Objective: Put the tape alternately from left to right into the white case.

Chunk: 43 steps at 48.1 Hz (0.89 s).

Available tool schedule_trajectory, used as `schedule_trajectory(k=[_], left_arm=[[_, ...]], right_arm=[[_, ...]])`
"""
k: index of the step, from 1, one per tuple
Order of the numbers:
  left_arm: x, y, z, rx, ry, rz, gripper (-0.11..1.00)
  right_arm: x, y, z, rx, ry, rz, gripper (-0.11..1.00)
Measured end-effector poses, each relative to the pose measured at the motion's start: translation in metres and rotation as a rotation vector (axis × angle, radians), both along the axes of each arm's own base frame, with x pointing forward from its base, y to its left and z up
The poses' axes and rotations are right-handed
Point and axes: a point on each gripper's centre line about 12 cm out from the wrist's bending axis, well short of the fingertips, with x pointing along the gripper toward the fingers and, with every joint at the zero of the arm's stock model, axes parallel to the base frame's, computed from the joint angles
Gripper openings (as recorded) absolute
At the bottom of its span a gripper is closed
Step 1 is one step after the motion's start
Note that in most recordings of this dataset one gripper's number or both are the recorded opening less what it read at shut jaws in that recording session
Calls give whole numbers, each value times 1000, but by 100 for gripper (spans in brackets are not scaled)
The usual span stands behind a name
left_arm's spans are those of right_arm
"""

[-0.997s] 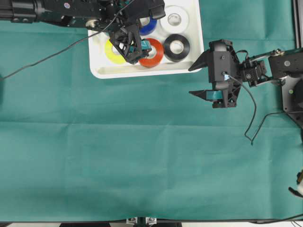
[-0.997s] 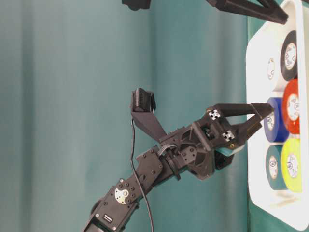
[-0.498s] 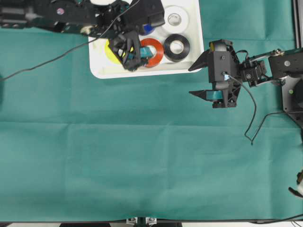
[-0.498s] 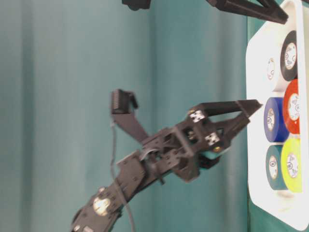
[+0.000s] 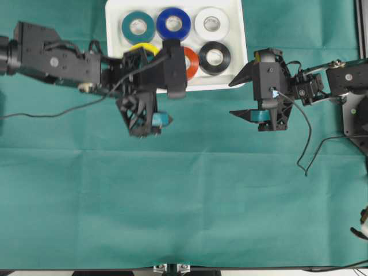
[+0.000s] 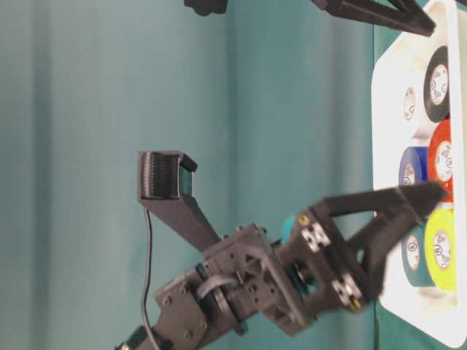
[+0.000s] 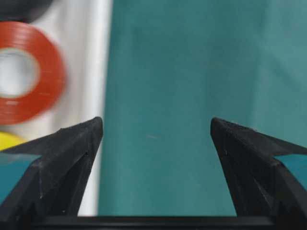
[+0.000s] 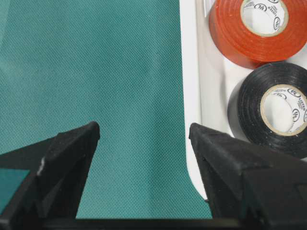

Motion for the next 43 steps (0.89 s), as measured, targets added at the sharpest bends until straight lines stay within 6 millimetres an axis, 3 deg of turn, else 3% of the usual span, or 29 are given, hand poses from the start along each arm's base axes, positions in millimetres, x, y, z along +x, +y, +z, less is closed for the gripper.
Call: schedule_trajectory(k=[7, 15, 29, 43], left_arm=[[-3, -21, -3, 0, 9, -51, 55], [-9, -29, -11, 1, 32, -71, 55], [-18, -26, -9, 1, 34, -64, 55], [-38, -20, -5, 2, 35, -53, 55]], right_arm=[[0, 0, -1, 1, 2, 1, 82], [0, 0, 0, 2, 0, -1, 82], [-1, 0, 3, 1, -9, -2, 82], [-20, 1, 20, -9, -73, -4, 82]])
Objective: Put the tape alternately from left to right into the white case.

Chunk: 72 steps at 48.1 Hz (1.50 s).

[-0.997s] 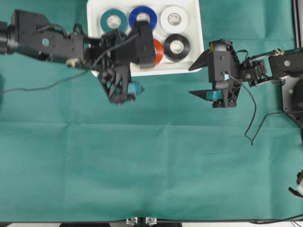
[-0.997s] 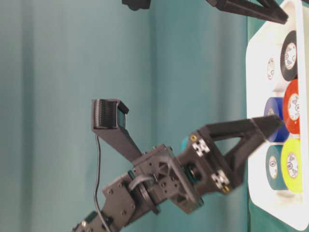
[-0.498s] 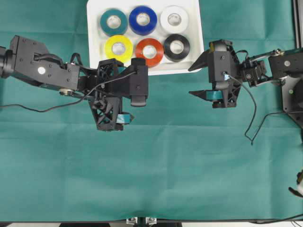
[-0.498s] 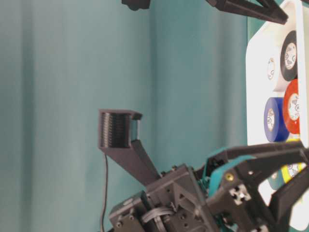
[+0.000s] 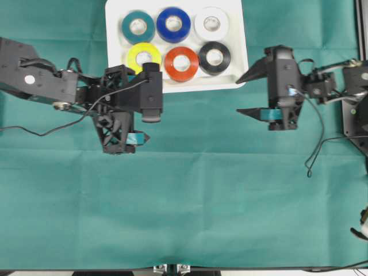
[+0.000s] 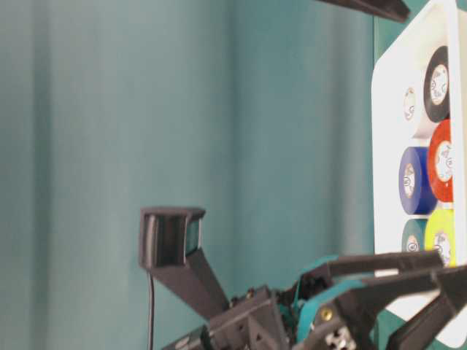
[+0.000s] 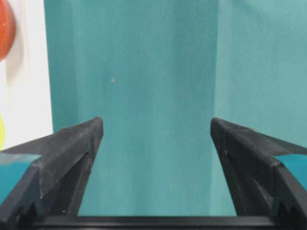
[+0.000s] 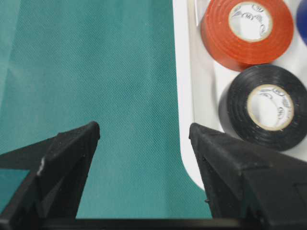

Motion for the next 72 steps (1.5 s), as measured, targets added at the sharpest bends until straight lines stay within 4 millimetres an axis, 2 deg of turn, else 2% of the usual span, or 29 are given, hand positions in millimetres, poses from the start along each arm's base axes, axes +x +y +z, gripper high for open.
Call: schedule_trajectory(k=[29, 46, 72], left_arm=[[-39, 7, 13, -6, -172, 15, 55], [-64, 11, 20, -6, -262, 25, 55], [-109, 16, 27, 20, -407, 12, 55]], right_arm=[[-47, 5, 34, 12, -186, -19, 82], [-67, 5, 35, 26, -218, -49, 82], [-75, 3, 35, 23, -225, -68, 82]])
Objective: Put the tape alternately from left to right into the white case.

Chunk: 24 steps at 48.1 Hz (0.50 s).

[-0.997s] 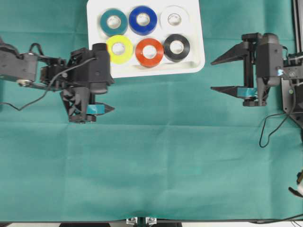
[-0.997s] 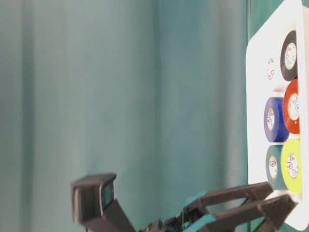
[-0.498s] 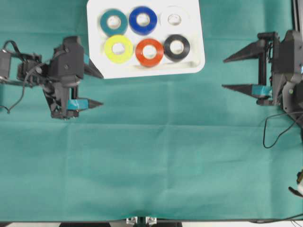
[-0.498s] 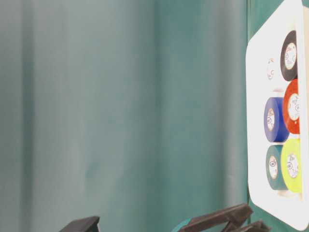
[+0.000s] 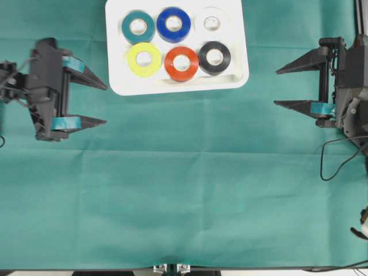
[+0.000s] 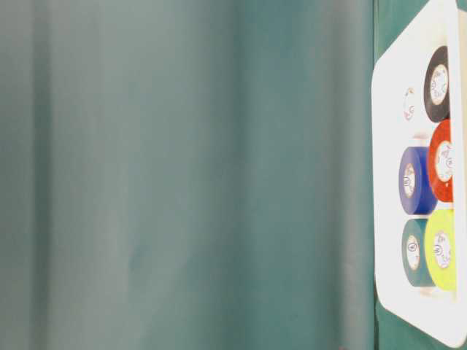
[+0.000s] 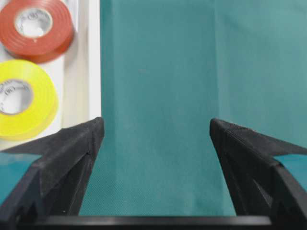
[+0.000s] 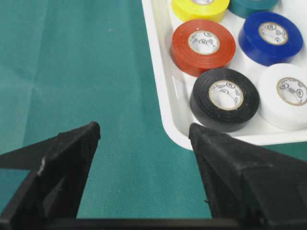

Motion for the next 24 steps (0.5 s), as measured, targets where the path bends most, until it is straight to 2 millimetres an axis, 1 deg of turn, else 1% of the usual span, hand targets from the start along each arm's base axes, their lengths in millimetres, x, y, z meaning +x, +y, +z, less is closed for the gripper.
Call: schedule_trajectory(k=[24], left_arm=[[-30, 3, 5, 1, -95, 11, 55]], right_arm=[[-6, 0, -6, 4, 6, -3, 82]])
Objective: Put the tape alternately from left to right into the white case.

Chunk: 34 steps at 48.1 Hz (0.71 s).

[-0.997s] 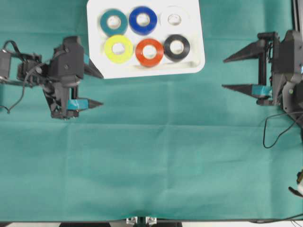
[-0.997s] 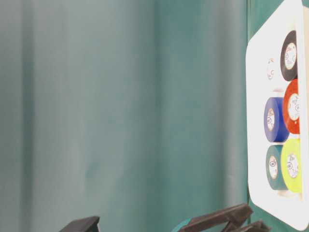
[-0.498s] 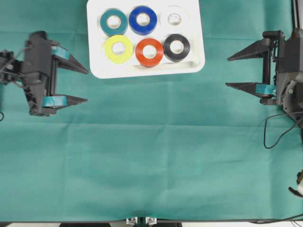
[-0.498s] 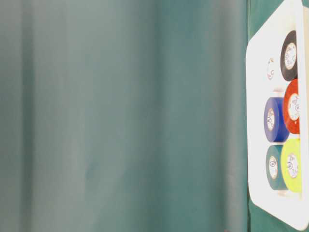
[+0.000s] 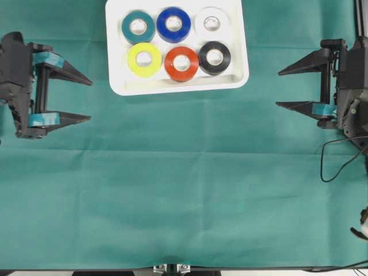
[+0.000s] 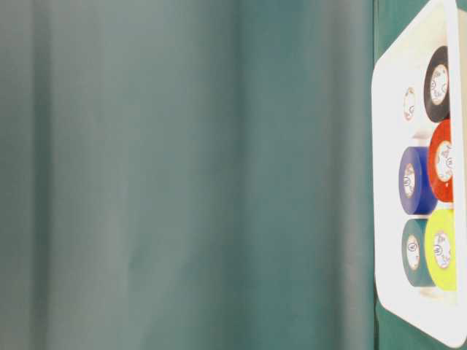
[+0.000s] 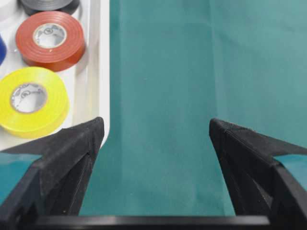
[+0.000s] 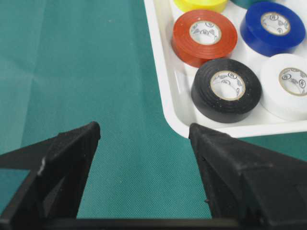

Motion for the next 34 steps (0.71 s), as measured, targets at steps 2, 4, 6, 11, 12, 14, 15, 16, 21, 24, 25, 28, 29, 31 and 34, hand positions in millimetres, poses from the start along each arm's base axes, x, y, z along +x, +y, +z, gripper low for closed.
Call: schedule_trajectory(k=[2, 4, 6, 11, 12, 14, 15, 16, 21, 24, 25, 28, 29, 31, 34], left_arm=[[-3, 1, 0, 0, -5, 3, 55], [-6, 1, 0, 1, -9, 5, 55], [-9, 3, 0, 1, -17, 10, 54], [-17, 4, 1, -1, -38, 19, 54], [-19, 4, 1, 1, -40, 18, 54], [-22, 5, 2, 2, -49, 19, 54], [-23, 5, 3, 2, -57, 21, 54], [-24, 5, 4, 3, -63, 20, 54], [-31, 5, 4, 21, -81, 14, 54], [-36, 5, 4, 44, -93, 4, 54], [-37, 5, 4, 48, -99, 3, 54], [-41, 5, 4, 61, -110, -1, 54], [-42, 5, 5, 61, -115, -1, 54], [-44, 5, 4, 59, -121, 0, 54], [-47, 6, 4, 60, -128, 3, 54]], right_arm=[[-1, 0, 0, 2, -5, -1, 82], [-2, 0, 1, 6, -13, -4, 83], [-3, 0, 1, 11, -18, -6, 82], [-7, 1, 3, 17, -36, -10, 82], [-7, 1, 2, 15, -36, -11, 82], [-9, 1, 3, 14, -42, -11, 82], [-9, 1, 3, 14, -45, -12, 82], [-10, 0, 3, 13, -46, -13, 82], [-11, 0, 4, 13, -51, -16, 82], [-12, 0, 4, 11, -53, -16, 82], [-12, 0, 4, 11, -51, -16, 82], [-12, 0, 4, 11, -53, -16, 82], [-12, 0, 4, 13, -53, -18, 82], [-12, 0, 4, 14, -53, -17, 82], [-12, 0, 3, 18, -52, -19, 82]])
